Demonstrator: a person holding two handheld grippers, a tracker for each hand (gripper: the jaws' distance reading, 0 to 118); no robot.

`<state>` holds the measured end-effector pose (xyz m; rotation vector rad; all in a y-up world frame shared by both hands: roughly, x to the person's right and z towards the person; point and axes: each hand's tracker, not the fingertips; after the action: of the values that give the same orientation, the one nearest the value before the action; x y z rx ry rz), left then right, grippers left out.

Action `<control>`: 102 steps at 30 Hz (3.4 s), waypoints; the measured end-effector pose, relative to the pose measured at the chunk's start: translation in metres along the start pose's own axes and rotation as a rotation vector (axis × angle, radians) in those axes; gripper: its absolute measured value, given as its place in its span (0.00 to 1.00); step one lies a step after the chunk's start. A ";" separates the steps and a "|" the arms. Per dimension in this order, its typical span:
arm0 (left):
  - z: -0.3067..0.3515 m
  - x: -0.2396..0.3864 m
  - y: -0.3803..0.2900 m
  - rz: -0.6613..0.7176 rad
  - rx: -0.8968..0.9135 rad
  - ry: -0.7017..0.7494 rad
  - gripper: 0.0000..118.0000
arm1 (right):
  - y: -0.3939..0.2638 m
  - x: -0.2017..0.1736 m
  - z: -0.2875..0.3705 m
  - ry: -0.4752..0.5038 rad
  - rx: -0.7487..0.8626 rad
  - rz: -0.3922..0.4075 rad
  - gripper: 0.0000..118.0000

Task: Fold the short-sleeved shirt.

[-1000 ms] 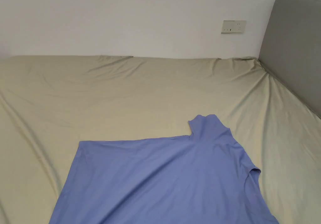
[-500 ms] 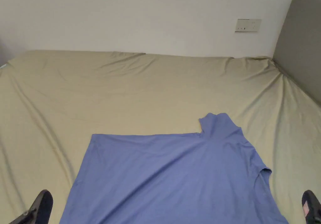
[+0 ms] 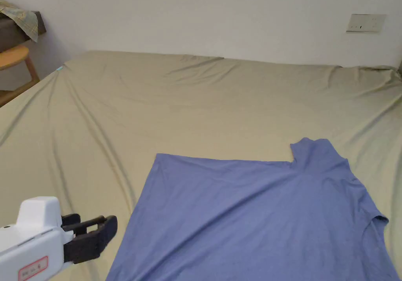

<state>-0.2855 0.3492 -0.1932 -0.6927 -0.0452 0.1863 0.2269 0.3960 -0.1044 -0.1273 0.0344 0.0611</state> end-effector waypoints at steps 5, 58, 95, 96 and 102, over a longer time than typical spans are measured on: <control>-0.066 -0.027 -0.069 0.006 -0.333 0.085 0.87 | -0.011 0.006 0.003 -0.019 -0.069 -0.015 0.01; -0.231 -0.005 0.036 0.005 -0.058 0.157 0.65 | -0.146 0.105 -0.290 -0.188 -0.573 0.029 0.58; -0.225 0.002 -0.005 0.018 -0.371 0.060 0.54 | -0.057 0.034 -0.099 -0.099 -0.284 -0.008 0.02; -0.222 0.005 -0.002 -0.016 -0.358 0.063 0.36 | -0.064 0.038 -0.106 -0.092 -0.340 -0.017 0.06; -0.198 0.011 0.003 0.023 -0.288 -0.011 0.05 | -0.131 0.086 -0.179 -0.085 -0.647 -0.164 0.94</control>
<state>-0.2543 0.2284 -0.3477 -0.9794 -0.0754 0.2074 0.3151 0.2489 -0.2684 -0.7727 -0.0820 -0.0891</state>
